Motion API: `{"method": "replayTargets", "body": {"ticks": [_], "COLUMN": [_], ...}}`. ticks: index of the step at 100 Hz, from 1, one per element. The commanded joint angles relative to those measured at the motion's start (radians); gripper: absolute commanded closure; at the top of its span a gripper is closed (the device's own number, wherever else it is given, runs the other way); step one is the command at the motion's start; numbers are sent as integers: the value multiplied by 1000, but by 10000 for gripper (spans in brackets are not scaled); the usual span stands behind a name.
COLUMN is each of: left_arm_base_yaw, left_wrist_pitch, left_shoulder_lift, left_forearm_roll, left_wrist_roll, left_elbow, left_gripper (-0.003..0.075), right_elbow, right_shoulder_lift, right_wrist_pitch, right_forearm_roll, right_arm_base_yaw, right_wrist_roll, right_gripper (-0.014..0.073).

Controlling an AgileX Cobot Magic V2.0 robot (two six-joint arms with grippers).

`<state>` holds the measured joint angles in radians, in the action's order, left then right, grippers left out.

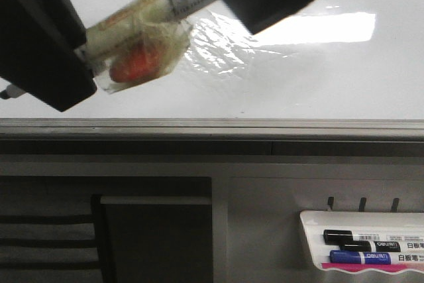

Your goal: Write number 7 on whiteboard

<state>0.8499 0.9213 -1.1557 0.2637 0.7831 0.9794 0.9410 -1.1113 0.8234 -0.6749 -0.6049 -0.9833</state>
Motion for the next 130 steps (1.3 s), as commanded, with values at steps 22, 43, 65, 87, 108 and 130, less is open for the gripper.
{"method": "replayTargets", "body": {"ticks": [22, 43, 65, 87, 108, 130], "left_arm_base_yaw": [14, 14, 14, 14, 14, 14], "left_wrist_pitch": [-51, -54, -65, -65, -65, -65], "left_shoulder_lift": [16, 16, 16, 16, 16, 16], "left_forearm_roll": [24, 24, 24, 24, 24, 24], "left_wrist_roll": [1, 1, 1, 1, 1, 1], "left_elbow": [35, 35, 35, 35, 35, 35], "left_gripper": [741, 741, 741, 741, 741, 741], "right_elbow": [33, 33, 33, 64, 77, 77], "right_shoulder_lift": [-44, -44, -73, -90, -94, -94], "right_wrist_pitch": [-95, -111, -105, -58, -52, -52], "right_forearm_roll": [-118, -163, -173, -173, -173, -173], "right_arm_base_yaw": [-51, -51, -51, -60, -60, -60], "right_wrist_roll": [-79, -151, -167, -170, -170, -170], "right_gripper": [238, 283, 283, 283, 313, 467]}}
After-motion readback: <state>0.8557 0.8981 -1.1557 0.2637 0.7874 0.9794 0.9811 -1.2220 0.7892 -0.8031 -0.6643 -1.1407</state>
